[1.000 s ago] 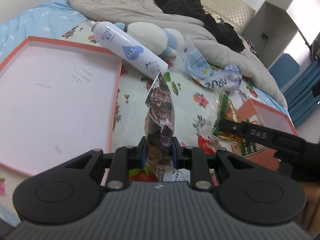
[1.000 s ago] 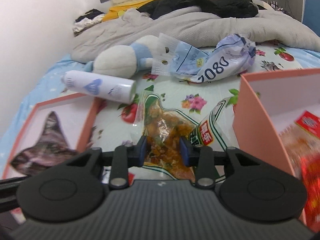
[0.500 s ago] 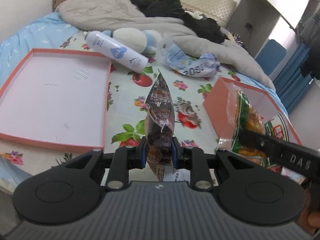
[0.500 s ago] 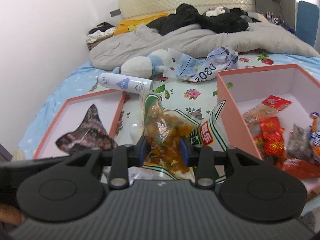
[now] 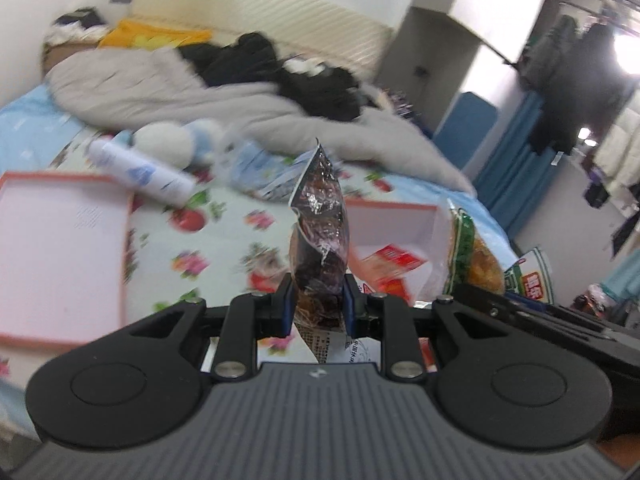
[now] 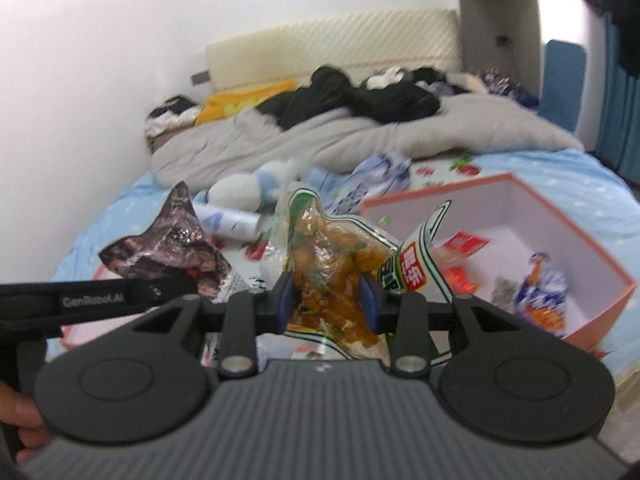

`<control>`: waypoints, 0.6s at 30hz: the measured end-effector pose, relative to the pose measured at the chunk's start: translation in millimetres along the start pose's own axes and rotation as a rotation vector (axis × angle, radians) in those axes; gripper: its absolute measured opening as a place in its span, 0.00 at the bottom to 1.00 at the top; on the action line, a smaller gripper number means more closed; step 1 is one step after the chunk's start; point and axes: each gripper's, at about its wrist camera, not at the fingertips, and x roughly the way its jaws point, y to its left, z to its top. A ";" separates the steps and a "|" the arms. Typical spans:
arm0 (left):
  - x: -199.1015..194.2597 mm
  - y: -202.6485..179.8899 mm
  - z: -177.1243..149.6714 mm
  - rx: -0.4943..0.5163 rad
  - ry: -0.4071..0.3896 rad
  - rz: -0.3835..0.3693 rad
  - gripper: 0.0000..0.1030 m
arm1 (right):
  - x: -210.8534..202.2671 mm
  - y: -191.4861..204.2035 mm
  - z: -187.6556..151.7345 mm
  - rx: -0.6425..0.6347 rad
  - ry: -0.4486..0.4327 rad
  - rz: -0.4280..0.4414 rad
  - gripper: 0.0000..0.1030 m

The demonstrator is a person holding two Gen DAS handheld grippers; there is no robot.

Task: Organize snacks
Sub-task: 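Lower both packets into the deep pink box and open both tools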

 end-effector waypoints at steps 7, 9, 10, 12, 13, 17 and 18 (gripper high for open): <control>5.0 -55.0 34.8 0.062 -0.039 -0.094 0.26 | -16.6 -33.5 22.4 0.027 -0.058 -0.049 0.37; 13.0 -69.9 42.6 0.075 -0.036 -0.114 0.26 | -16.5 -44.8 28.2 0.028 -0.065 -0.067 0.37; 17.6 -77.0 45.9 0.082 -0.032 -0.123 0.26 | -16.3 -51.2 30.5 0.032 -0.064 -0.077 0.37; 28.1 -91.3 50.7 0.099 -0.018 -0.144 0.26 | -14.9 -64.6 34.1 0.038 -0.063 -0.092 0.38; 34.7 -97.0 52.8 0.107 -0.009 -0.151 0.26 | -12.7 -70.0 35.8 0.035 -0.061 -0.102 0.38; 76.4 -113.1 57.7 0.119 0.039 -0.165 0.26 | 2.9 -98.3 41.3 0.054 -0.047 -0.136 0.38; 89.6 -115.6 58.8 0.118 0.054 -0.166 0.26 | 8.6 -105.5 41.0 0.063 -0.040 -0.141 0.38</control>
